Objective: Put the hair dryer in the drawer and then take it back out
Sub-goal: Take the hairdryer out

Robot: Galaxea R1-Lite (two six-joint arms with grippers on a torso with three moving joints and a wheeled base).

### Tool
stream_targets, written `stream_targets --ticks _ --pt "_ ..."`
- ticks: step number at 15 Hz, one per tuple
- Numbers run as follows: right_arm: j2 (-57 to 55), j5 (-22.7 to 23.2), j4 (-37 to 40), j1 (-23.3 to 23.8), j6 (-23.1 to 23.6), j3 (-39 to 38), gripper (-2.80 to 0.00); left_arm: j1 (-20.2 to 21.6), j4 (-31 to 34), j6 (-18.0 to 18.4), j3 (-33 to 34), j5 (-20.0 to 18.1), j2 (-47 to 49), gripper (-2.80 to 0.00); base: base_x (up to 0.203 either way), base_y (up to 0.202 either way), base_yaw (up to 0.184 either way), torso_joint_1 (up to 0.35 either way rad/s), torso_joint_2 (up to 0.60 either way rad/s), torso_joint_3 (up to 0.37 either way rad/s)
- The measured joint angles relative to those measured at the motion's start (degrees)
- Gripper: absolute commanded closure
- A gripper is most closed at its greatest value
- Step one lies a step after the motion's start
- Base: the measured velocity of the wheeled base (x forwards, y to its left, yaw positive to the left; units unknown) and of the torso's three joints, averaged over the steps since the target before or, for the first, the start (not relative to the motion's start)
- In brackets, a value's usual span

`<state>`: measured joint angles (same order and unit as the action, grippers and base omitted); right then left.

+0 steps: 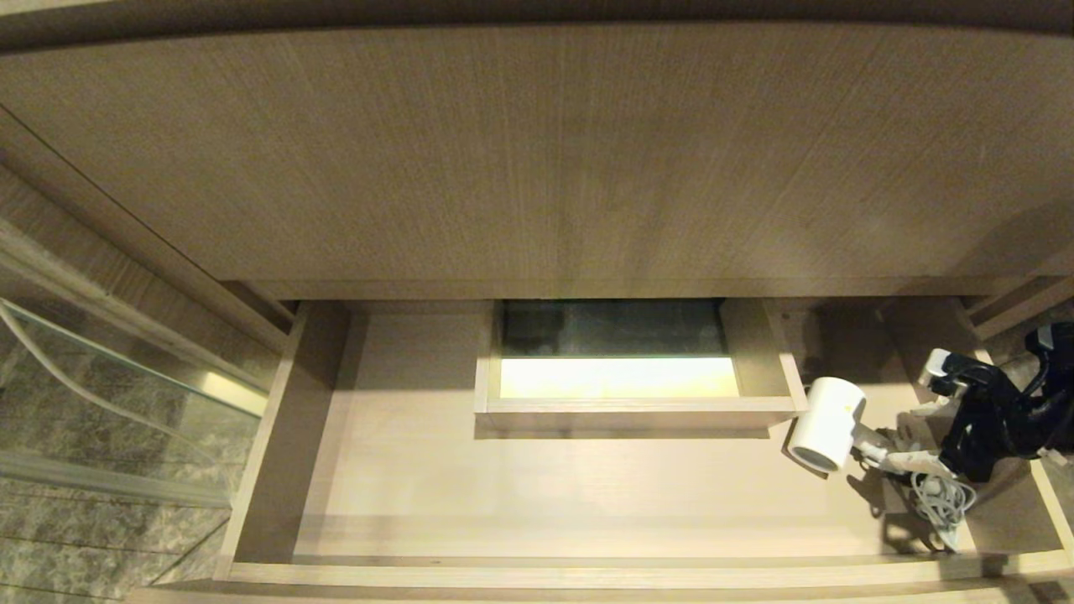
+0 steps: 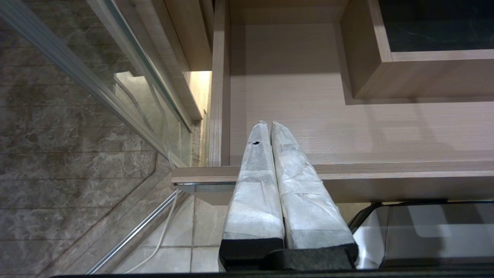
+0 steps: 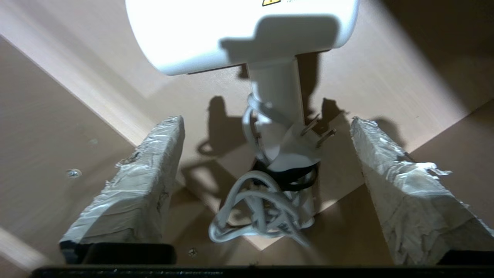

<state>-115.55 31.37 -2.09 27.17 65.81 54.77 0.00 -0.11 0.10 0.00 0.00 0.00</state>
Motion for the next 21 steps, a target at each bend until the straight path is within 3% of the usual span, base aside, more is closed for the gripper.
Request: stream_targets --ticks 4,8,21 --pt "-3.1 0.9 0.7 0.0 9.7 1.5 -2.80 0.0 0.0 0.0 0.0 0.0 0.0 0.00 0.000 0.000 0.000 0.000 0.00 0.000" --pt "-7.6 1.8 1.6 -0.1 14.0 5.2 -2.80 0.0 0.0 0.0 0.0 0.0 0.0 0.00 0.000 0.000 0.000 0.000 0.00 0.000" --pt "-12.8 1.8 0.9 -5.0 12.4 12.9 -2.80 0.0 0.0 0.0 0.0 0.0 0.0 0.00 0.000 0.000 0.000 0.000 0.00 0.000"
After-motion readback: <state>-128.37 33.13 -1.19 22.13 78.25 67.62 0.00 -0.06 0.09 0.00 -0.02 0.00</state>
